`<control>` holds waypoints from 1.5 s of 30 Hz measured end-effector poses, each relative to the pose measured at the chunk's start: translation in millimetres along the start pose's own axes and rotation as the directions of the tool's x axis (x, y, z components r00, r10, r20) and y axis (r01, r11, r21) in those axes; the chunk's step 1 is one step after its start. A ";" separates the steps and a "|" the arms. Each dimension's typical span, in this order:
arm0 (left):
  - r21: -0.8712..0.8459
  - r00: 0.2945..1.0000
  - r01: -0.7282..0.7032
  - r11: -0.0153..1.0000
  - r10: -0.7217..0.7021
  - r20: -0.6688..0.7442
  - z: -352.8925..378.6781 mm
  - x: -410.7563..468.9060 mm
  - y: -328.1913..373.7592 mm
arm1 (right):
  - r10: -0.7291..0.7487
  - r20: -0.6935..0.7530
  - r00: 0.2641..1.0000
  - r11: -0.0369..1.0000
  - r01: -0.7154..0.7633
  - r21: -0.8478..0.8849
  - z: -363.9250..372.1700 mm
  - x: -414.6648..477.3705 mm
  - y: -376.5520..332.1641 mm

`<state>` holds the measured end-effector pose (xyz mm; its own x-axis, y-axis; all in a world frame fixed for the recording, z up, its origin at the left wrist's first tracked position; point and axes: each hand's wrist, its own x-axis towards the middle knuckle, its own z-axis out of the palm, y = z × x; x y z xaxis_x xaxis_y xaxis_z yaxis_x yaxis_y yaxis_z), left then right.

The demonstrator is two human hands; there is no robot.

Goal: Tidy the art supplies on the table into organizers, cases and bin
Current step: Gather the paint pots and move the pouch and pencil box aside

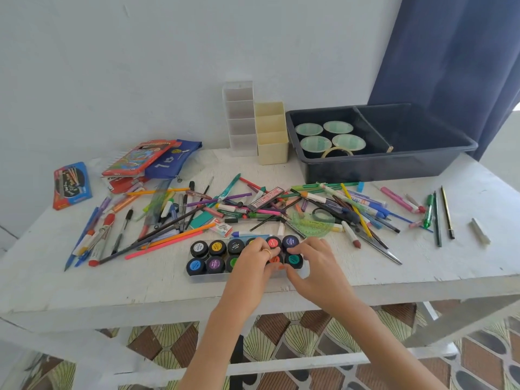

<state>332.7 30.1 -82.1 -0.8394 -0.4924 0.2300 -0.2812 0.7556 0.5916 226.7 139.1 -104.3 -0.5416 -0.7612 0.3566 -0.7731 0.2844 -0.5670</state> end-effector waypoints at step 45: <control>-0.031 0.806 0.373 0.927 -0.341 -0.484 -94.8 16.5 -35.2 | -0.293 0.133 0.947 0.943 0.264 0.200 46.2 121.1 -73.2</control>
<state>372.8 -45.6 -25.9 -0.3554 -0.8634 0.3581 -0.5593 0.5034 0.6586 233.0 -0.8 -53.9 -0.2424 -0.8814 0.4055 -0.8064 -0.0493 -0.5893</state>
